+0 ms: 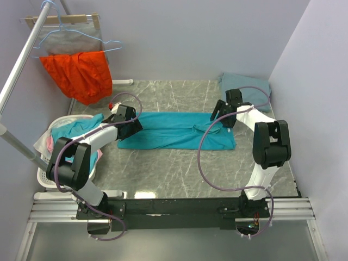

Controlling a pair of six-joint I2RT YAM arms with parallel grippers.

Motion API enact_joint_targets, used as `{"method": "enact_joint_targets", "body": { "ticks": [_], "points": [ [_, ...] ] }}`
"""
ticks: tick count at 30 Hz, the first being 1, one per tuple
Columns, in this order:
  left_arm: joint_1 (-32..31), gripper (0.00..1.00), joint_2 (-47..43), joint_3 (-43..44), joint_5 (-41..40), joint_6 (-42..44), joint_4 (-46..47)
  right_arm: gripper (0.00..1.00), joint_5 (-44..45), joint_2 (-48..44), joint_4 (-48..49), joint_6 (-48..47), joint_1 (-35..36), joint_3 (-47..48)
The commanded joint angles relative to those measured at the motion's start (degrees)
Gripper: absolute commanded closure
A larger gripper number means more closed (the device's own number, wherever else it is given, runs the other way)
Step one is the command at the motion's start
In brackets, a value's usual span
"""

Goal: Fold and stack the t-shirts
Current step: Fold the other side of the tshirt into a rectangle

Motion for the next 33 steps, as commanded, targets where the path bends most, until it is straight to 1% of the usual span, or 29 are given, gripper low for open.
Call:
{"method": "enact_joint_targets", "body": {
  "ticks": [1,7,15,19,20,26,30,33],
  "points": [
    [-0.3,0.2,-0.8,1.3,0.4,0.8,0.9,0.21,-1.6,-4.0,0.5,0.6,-0.5,-4.3],
    [-0.3,0.2,-1.4,0.8,0.5,0.6,1.4,0.23,-6.8,-4.2,3.8,1.9,-0.3,-6.9],
    [-0.3,0.17,-0.8,0.7,3.5,1.3,2.8,0.23,-9.9,-4.4,4.8,2.9,-0.2,-5.3],
    [-0.3,0.06,-0.8,0.2,4.3,1.6,3.4,0.22,-12.5,-3.6,5.4,3.5,-0.2,-3.2],
    [-0.3,0.01,-1.0,0.2,4.2,1.7,3.4,0.22,-12.9,-3.4,5.5,3.6,-0.2,-2.8],
    [-0.3,0.0,-0.8,0.8,3.4,2.0,2.3,0.22,-13.2,-2.6,5.4,4.2,-0.3,1.7],
    [-0.3,0.01,-0.6,1.2,3.1,1.9,1.9,0.22,-11.6,-0.4,4.3,4.2,-0.3,5.7],
    [-0.3,0.01,-0.8,1.3,2.5,2.1,1.4,0.24,-10.5,0.6,3.3,3.5,-0.3,6.8]
  ]
}}
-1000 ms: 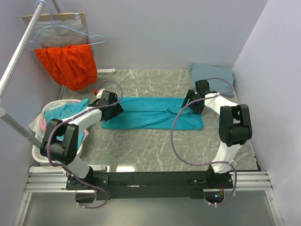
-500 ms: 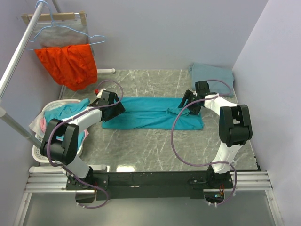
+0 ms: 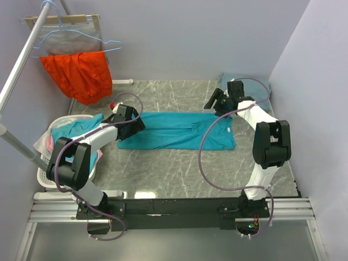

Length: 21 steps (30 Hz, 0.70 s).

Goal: Fold and stack the t-shirts
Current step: Fold the other side of the tshirt into a rectangle, then rotate the tshirt 90 degrees

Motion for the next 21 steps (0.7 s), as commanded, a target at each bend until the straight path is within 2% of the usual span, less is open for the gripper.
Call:
{"method": "enact_joint_targets", "body": {
  "ticks": [1,7,13,21],
  "points": [
    [-0.3,0.01,-0.8,1.5,-1.0,1.1,-0.1,0.24,1.5,0.7,-0.1,-0.5,0.0,2.6],
    [-0.3,0.01,-2.7,2.4,-2.6,2.8,-0.4,0.24,3.4,-4.7,0.7,-3.4,0.2,-2.7],
    [-0.3,0.01,-6.4,3.9,-1.1,5.8,5.9,0.23,3.2,-11.5,0.3,-5.5,0.7,-9.9],
    [-0.3,0.01,5.6,9.2,2.3,7.3,10.6,0.23,2.1,-11.1,1.6,-5.5,1.3,-13.6]
  ]
}}
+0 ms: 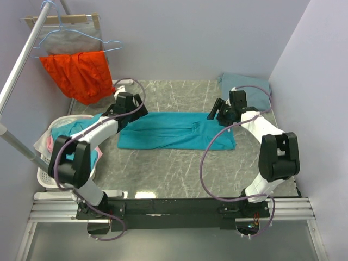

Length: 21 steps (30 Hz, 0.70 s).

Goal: Fold and stack the t-shirts
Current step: Rotate the tshirt 90 degrees

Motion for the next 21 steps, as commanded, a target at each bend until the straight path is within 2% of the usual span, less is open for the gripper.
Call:
{"method": "enact_joint_targets", "body": {
  "ticks": [1,5,10,16,21],
  "points": [
    [-0.3,0.0,6.3,1.9,4.6,2.3,6.0,0.23,-0.6,-0.2,1.9,-0.8,0.5,-2.3],
    [-0.3,0.0,10.1,0.7,8.1,2.5,9.4,0.23,1.2,2.2,2.5,-0.6,0.5,-2.2],
    [-0.4,0.01,10.5,-4.5,7.0,0.1,9.4,0.23,7.6,7.2,-2.0,-1.0,0.7,0.4],
    [-1.6,0.01,4.8,-13.5,4.9,-4.3,6.1,0.23,8.8,12.7,-5.7,-1.9,1.2,3.5],
    [-6.5,0.01,-2.4,-21.4,3.3,-9.5,1.2,0.21,8.7,16.7,-10.1,-4.0,2.9,10.5]
  ]
}}
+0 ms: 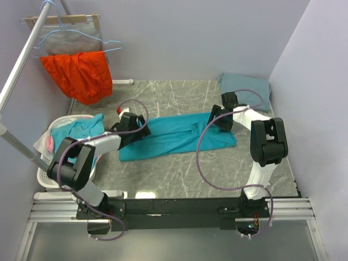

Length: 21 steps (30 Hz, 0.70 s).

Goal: Fold and stack the t-shirts
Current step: Rotate the tshirt 90 degrees

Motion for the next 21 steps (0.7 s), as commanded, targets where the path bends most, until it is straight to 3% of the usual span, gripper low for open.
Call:
{"method": "enact_joint_targets", "body": {
  "ticks": [1,7,11,13,17,21],
  "points": [
    [-4.8,0.01,-6.1,-7.2,-0.9,-6.7,-10.3,0.21,2.0,6.3,-7.3,-2.9,2.7,7.4],
    [-16.0,0.01,-18.1,-15.2,-0.7,-16.2,-17.8,0.21,0.4,15.9,-15.5,-7.8,7.2,23.9],
    [-22.4,0.01,-26.1,-17.9,-0.2,-20.8,-23.0,0.2,1.5,18.4,-16.3,-11.6,11.2,34.6],
    [-24.2,0.0,-31.0,-17.8,0.4,-22.3,-24.2,0.19,-2.6,17.4,-13.0,-13.0,11.3,37.1],
    [-25.8,0.01,-36.4,-12.8,-2.5,-19.5,-25.0,0.18,-2.0,11.8,-6.7,-12.3,9.5,35.9],
    [-25.5,0.01,-33.4,-2.1,-10.0,-7.5,-24.4,0.15,1.0,-1.1,-0.4,-12.9,7.4,27.0]
  ]
}}
